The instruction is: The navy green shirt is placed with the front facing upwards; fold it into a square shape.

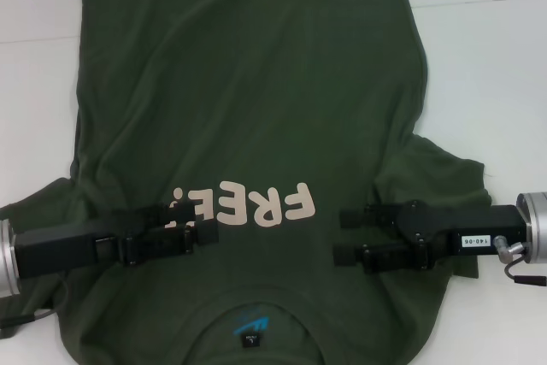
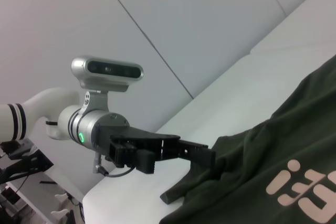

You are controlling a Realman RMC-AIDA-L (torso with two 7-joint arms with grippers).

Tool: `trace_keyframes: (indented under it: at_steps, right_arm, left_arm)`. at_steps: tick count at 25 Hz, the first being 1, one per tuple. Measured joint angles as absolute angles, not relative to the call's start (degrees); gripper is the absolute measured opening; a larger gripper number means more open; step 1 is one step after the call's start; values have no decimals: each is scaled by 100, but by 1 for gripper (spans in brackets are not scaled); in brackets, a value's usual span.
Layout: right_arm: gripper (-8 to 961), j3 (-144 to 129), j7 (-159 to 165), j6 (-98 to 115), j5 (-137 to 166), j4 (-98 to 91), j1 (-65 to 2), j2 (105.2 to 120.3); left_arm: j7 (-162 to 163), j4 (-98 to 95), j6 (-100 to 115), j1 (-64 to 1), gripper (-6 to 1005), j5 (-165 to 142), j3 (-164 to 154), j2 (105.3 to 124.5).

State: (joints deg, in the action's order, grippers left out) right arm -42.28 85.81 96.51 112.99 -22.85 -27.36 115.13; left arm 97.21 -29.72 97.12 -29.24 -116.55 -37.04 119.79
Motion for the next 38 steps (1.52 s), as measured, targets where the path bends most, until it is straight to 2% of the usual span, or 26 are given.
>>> trace_keyframes:
  at_steps: [18, 33, 38]
  right_arm:
    - [947, -4014, 8566, 9651, 11294, -2285, -2690, 11514]
    - [947, -3226, 8683, 9727, 11301, -2518, -2270, 11486]
    - [947, -3232, 8689, 9731, 11303, -2521, -2273, 11487]
  left_arm:
    - [9721, -2980, 9774, -2901, 933, -11625, -3689, 11986]
    - [9763, -2980, 9734, -2939, 932, -11592, -3682, 11997]
    - [9906, -3114, 9561, -2934, 932, -11673, -3514, 11920]
